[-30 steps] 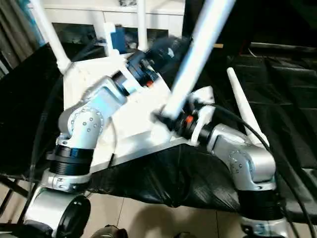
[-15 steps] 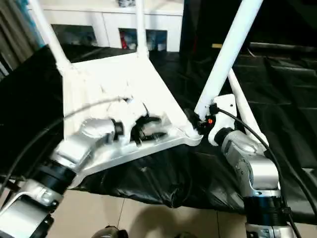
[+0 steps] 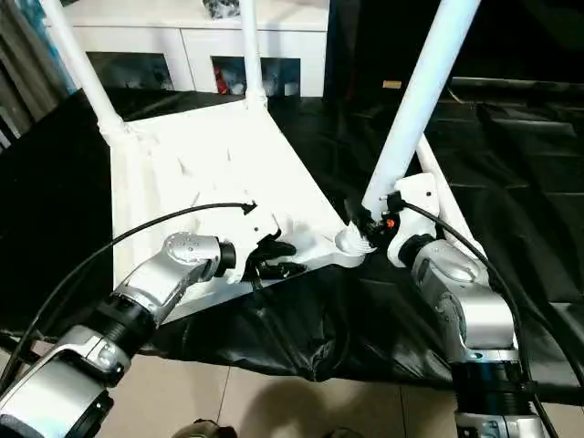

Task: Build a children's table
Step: Pick table leg, then insert table leg to table base

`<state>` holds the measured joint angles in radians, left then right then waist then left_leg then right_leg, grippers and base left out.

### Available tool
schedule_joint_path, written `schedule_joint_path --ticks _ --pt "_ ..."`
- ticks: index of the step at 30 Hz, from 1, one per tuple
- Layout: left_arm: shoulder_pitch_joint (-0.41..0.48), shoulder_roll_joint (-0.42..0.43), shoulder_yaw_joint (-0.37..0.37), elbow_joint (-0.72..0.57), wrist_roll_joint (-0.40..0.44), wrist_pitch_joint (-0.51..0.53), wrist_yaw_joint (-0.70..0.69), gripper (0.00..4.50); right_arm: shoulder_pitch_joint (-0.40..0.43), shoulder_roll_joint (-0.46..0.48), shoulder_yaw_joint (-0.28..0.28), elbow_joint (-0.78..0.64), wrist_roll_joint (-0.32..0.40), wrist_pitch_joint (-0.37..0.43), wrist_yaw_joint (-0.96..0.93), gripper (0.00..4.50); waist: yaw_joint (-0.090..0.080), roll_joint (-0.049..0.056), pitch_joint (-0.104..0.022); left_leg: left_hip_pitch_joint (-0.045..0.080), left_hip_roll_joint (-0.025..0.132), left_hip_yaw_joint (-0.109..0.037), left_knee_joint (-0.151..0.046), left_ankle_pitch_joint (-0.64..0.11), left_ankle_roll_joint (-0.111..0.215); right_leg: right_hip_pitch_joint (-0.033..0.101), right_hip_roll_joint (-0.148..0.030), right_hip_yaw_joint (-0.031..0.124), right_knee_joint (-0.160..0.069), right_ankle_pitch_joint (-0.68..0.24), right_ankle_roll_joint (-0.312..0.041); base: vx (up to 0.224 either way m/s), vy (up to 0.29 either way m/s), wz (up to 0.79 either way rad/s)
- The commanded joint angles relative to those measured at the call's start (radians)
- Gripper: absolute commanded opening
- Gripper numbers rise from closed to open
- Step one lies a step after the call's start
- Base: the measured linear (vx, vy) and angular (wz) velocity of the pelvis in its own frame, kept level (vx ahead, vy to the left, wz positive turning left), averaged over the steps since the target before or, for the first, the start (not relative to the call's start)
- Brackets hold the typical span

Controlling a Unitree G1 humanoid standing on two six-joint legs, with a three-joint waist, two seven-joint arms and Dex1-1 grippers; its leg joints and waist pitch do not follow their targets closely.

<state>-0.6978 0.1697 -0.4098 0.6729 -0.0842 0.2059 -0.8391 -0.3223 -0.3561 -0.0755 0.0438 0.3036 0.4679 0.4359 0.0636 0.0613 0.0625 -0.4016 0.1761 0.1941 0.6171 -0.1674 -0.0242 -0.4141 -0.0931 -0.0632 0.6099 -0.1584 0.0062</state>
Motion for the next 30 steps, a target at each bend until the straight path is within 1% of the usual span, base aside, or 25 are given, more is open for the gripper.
schedule_joint_path --ticks 1,3,5,8,9,10,11,13,14,19,21,22,24,26,28,30 --pt "-0.009 0.01 -0.005 0.022 0.009 -0.007 -0.016 1.57 -0.002 -0.005 0.007 -0.009 -0.003 -0.015 0.015 1.89 -0.001 -0.017 -0.075 0.025 0.037 -0.025 -0.077 -0.274 0.02 0.05 -0.05 0.034 -0.091 -0.335 -0.182 0.0 0.0 0.0" --pt "-0.009 0.012 -0.001 0.024 0.005 -0.002 -0.025 1.45 -0.003 -0.006 0.01 -0.009 -0.003 -0.014 0.02 1.89 -0.002 -0.016 -0.076 0.024 0.039 -0.026 -0.078 -0.27 0.021 0.049 -0.052 0.034 -0.09 -0.331 -0.185 0.0 0.0 0.0" --pt "-0.014 0.009 0.008 0.039 0.011 -0.007 -0.037 1.2 -0.005 -0.007 0.012 -0.007 -0.002 -0.015 0.027 1.89 -0.003 -0.016 -0.076 0.025 0.04 -0.026 -0.078 -0.274 0.021 0.049 -0.052 0.035 -0.089 -0.33 -0.189 0.0 0.0 0.0" --pt "-0.018 0.013 0.006 0.052 0.026 -0.003 -0.066 1.04 -0.008 -0.01 0.016 -0.003 -0.003 -0.016 0.037 1.89 -0.003 -0.015 -0.075 0.026 0.039 -0.026 -0.079 -0.281 0.02 0.048 -0.052 0.035 -0.091 -0.338 -0.189 0.0 0.0 0.0" --pt "-0.019 0.016 0.002 0.051 0.028 0.003 -0.071 0.96 -0.009 -0.01 0.017 -0.002 -0.003 -0.015 0.039 1.89 -0.004 -0.016 -0.075 0.026 0.041 -0.026 -0.08 -0.285 0.019 0.048 -0.052 0.035 -0.091 -0.338 -0.19 0.0 0.0 0.0" --pt "-0.019 0.017 0.0 0.05 0.029 0.007 -0.074 0.86 -0.009 -0.011 0.018 -0.002 -0.003 -0.015 0.04 1.89 -0.004 -0.019 -0.075 0.025 0.041 -0.026 -0.08 -0.285 0.019 0.049 -0.052 0.035 -0.09 -0.337 -0.191 0.0 0.0 0.0" --pt "-0.019 0.018 0.0 0.05 0.031 0.013 -0.076 0.76 -0.01 -0.011 0.018 -0.002 -0.003 -0.016 0.043 1.89 -0.004 -0.017 -0.074 0.026 0.04 -0.026 -0.08 -0.287 0.018 0.048 -0.053 0.035 -0.091 -0.343 -0.191 0.0 0.0 0.0" --pt "-0.02 0.019 0.0 0.049 0.031 0.02 -0.079 0.76 -0.011 -0.012 0.019 -0.002 -0.004 -0.015 0.046 1.89 -0.005 -0.017 -0.074 0.026 0.04 -0.026 -0.08 -0.29 0.017 0.048 -0.052 0.035 -0.091 -0.354 -0.187 0.0 0.0 0.0" --pt "-0.022 0.02 0.0 0.05 0.031 0.024 -0.08 0.59 -0.012 -0.013 0.02 -0.001 -0.004 -0.015 0.048 1.89 -0.005 -0.017 -0.073 0.026 0.04 -0.027 -0.081 -0.294 0.016 0.048 -0.053 0.035 -0.092 -0.36 -0.187 0.0 0.0 0.0" --pt "-0.034 0.019 0.016 0.069 0.033 0.026 -0.078 0.31 -0.02 -0.017 0.028 -0.002 0.001 -0.008 0.078 1.89 -0.006 -0.017 -0.072 0.026 0.04 -0.027 -0.081 -0.305 0.016 0.047 -0.053 0.035 -0.094 -0.368 -0.188 0.0 0.0 0.0" --pt "-0.036 0.019 0.025 0.074 0.032 0.023 -0.082 0.09 -0.023 -0.021 0.034 -0.005 0.011 0.0 0.101 1.89 -0.007 -0.018 -0.07 0.027 0.04 -0.027 -0.082 -0.322 0.014 0.046 -0.053 0.034 -0.097 -0.394 -0.182 0.0 0.0 0.0" --pt "-0.037 0.019 0.029 0.075 0.031 0.023 -0.084 0.09 -0.023 -0.025 0.04 -0.008 0.015 0.002 0.116 1.89 -0.008 -0.019 -0.07 0.027 0.039 -0.027 -0.081 -0.326 0.014 0.046 -0.054 0.034 -0.099 -0.409 -0.177 0.0 0.0 0.0" --pt "-0.037 0.024 0.032 0.074 0.028 0.013 -0.105 0.02 -0.027 -0.04 0.055 -0.017 0.036 0.021 0.168 1.89 -0.007 -0.019 -0.069 0.03 0.04 -0.027 -0.081 -0.335 0.014 0.044 -0.054 0.034 -0.103 -0.433 -0.17 0.0 0.0 0.0" --pt "-0.036 0.026 0.034 0.074 0.026 0.006 -0.116 0.01 -0.029 -0.048 0.063 -0.018 0.042 0.028 0.188 1.89 -0.006 -0.019 -0.068 0.03 0.04 -0.029 -0.082 -0.343 0.012 0.041 -0.054 0.033 -0.106 -0.464 -0.158 0.0 0.0 0.0" --pt "-0.02 0.041 0.029 0.056 0.021 -0.033 -0.162 0.0 -0.035 -0.071 0.082 -0.006 0.036 0.032 0.227 1.89 -0.004 -0.021 -0.069 0.031 0.042 -0.03 -0.083 -0.341 0.01 0.042 -0.056 0.033 -0.105 -0.466 -0.155 0.0 0.0 0.0" --pt "-0.005 0.054 0.022 0.038 0.016 -0.076 -0.207 0.0 -0.04 -0.077 0.083 0.006 0.036 0.035 0.241 1.89 -0.005 -0.019 -0.071 0.028 0.043 -0.031 -0.085 -0.335 0.011 0.042 -0.056 0.034 -0.103 -0.445 -0.16 0.0 0.0 0.0"
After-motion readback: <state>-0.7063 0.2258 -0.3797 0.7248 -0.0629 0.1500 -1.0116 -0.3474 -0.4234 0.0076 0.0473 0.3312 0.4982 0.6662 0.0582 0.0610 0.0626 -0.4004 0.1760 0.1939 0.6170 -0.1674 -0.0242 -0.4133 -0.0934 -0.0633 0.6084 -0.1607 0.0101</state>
